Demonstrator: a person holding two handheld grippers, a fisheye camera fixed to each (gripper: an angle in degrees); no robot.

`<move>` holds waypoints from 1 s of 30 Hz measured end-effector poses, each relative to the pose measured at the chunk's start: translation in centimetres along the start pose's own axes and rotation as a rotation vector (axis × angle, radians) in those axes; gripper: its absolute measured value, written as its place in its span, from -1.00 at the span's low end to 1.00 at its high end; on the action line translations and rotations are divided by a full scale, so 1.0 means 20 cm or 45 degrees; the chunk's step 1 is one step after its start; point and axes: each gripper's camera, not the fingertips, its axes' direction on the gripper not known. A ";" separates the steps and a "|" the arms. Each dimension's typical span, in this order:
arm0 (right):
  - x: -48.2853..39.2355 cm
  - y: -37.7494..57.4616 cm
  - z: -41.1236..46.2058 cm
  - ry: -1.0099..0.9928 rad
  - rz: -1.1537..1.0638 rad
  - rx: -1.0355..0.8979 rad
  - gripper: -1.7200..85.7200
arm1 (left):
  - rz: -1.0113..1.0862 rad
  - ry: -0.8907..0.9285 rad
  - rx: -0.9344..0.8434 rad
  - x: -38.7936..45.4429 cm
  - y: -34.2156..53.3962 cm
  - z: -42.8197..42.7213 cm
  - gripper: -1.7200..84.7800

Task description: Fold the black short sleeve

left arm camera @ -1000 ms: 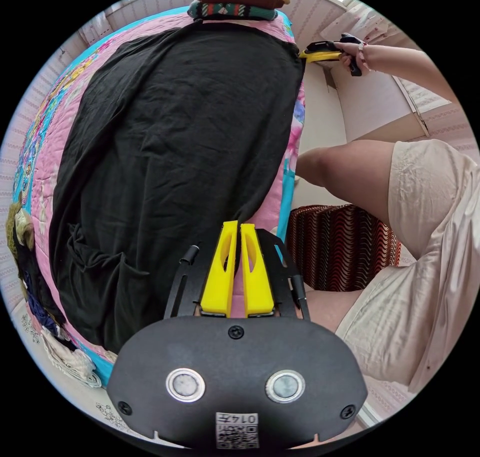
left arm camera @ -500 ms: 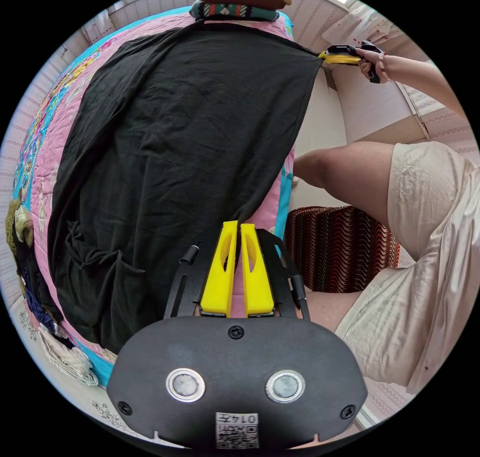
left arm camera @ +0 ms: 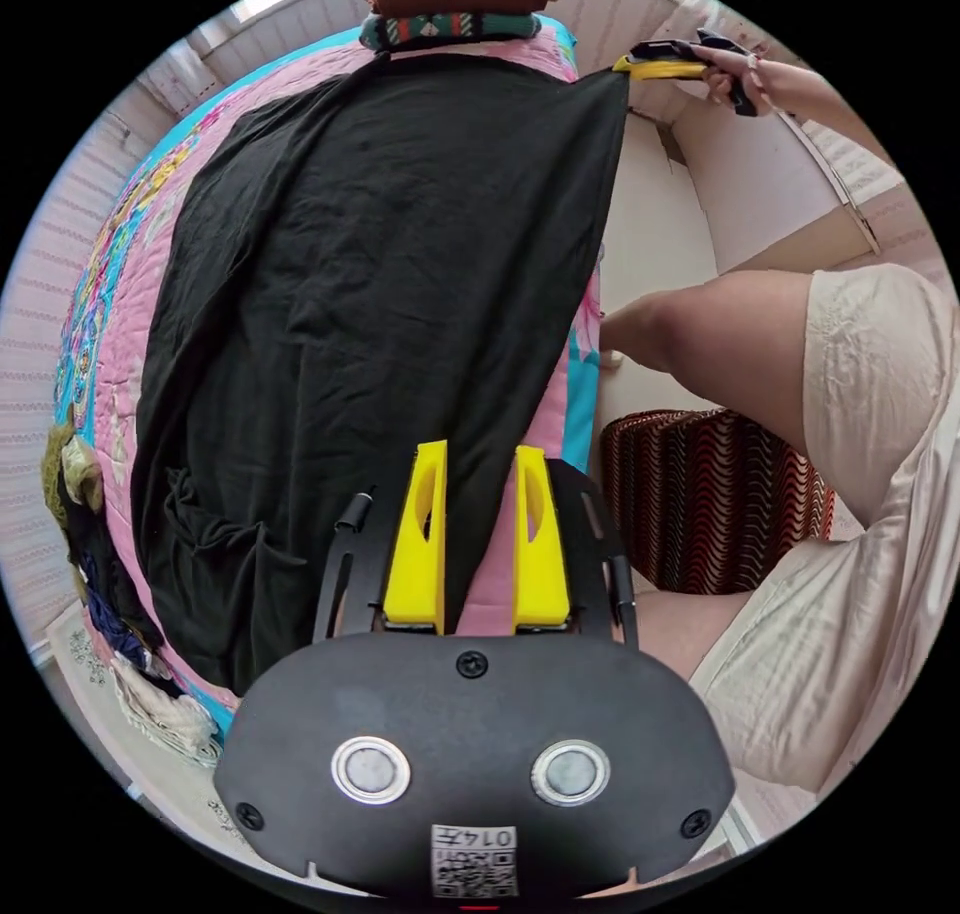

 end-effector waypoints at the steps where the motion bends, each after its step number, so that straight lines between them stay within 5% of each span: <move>1: -0.01 0.00 -0.01 -0.001 -0.002 0.000 -0.96 | 0.032 -0.011 0.010 0.01 -0.02 0.00 -0.76; 9: -0.21 -0.07 -0.14 -0.019 -0.058 -0.011 -0.96 | 0.044 0.009 0.027 -0.09 -0.13 -0.01 -0.97; 19: -0.97 -0.46 -0.12 0.246 -0.418 -0.244 -0.95 | -0.264 0.574 0.130 -0.78 -0.20 -0.25 -0.98; 24: -1.46 -0.78 0.24 0.427 -0.664 -0.438 -0.92 | -0.382 0.509 0.113 -1.13 -0.31 -0.27 -0.97; 30: -1.59 -0.99 0.56 0.451 -0.618 -0.597 -0.72 | -0.566 0.447 0.005 -1.35 -0.42 -0.10 -0.83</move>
